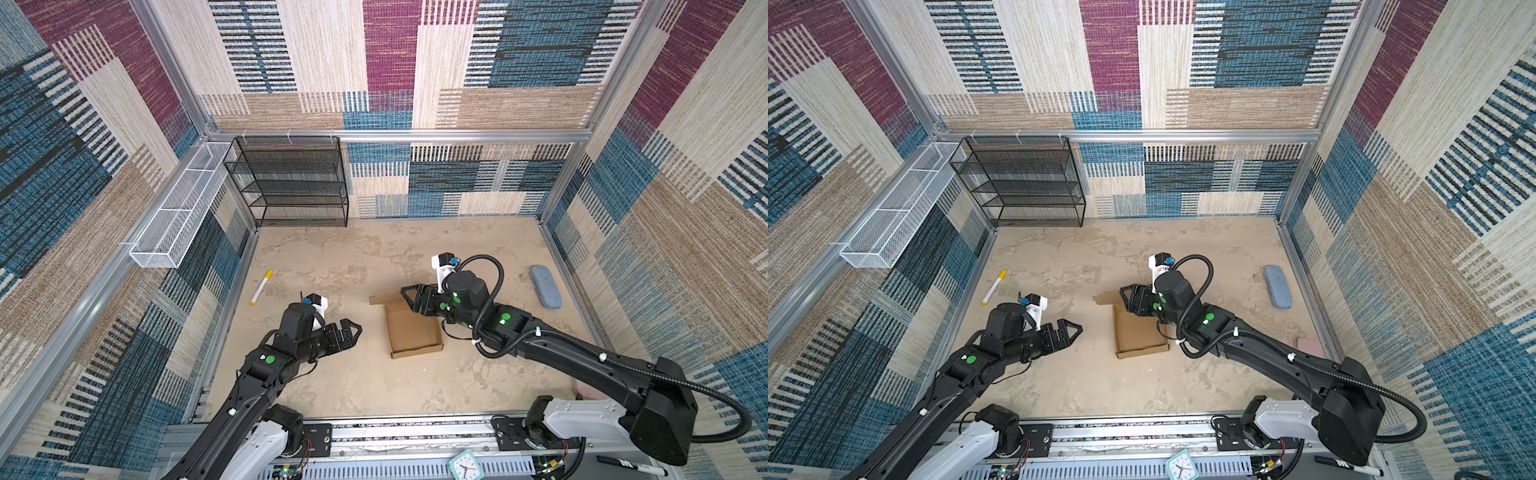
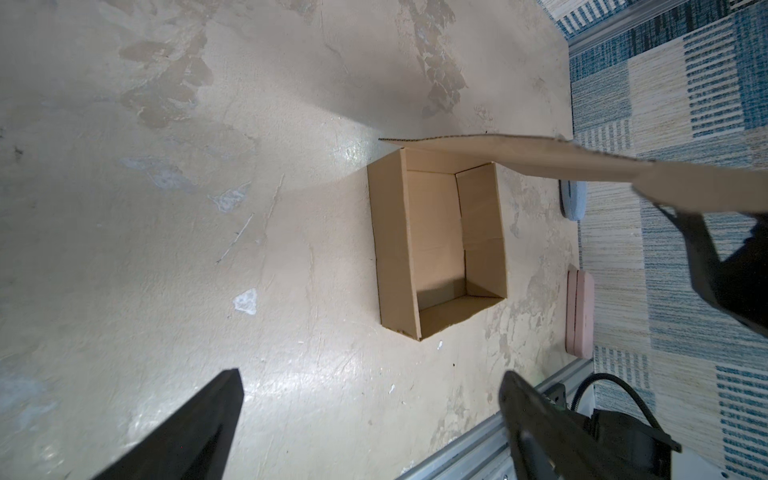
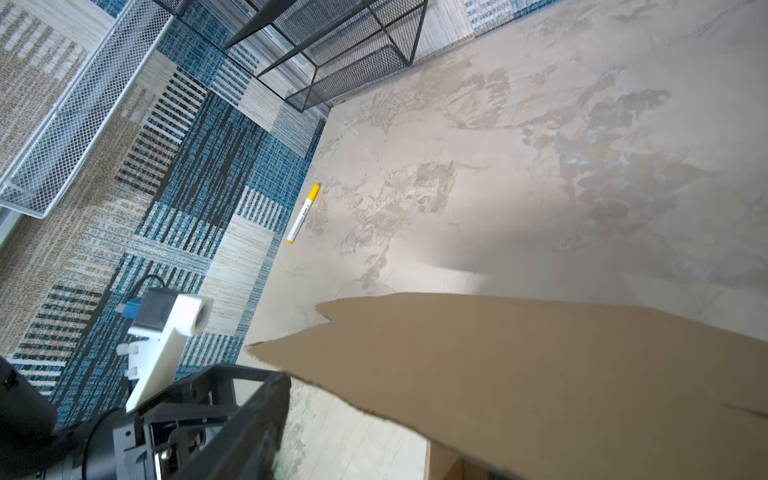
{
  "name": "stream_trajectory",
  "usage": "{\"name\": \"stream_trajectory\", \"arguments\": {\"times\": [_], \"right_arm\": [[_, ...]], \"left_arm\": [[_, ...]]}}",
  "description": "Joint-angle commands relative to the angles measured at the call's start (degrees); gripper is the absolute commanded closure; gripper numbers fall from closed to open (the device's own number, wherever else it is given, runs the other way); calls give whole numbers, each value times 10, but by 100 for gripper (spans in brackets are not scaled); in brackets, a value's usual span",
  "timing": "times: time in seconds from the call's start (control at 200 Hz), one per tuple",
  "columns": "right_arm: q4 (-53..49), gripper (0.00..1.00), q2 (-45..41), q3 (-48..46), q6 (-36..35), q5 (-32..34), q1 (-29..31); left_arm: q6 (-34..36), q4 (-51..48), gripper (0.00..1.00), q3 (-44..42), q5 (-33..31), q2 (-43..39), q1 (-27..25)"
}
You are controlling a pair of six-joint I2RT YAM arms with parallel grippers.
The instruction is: Fold the paper box
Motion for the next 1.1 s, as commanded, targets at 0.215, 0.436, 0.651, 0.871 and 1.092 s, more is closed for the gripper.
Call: {"name": "stream_trajectory", "arguments": {"times": [0.215, 0.436, 0.651, 0.871, 1.092], "right_arm": [[13, 27, 61, 46, -44, -65, -48], [13, 27, 75, 57, -60, -75, -66], [9, 26, 93, 76, -69, -61, -78], [7, 27, 101, 87, -61, -70, -94], [-16, 24, 130, 137, -71, -93, -113]], "left_arm": [[69, 133, 1, -9, -28, 17, -2], [244, 204, 1, 11, -46, 17, -4], [294, 200, 1, 78, -11, 111, -6], [318, 230, 1, 54, -11, 114, -13], [444, 223, 0, 80, -29, 163, -41]]}}
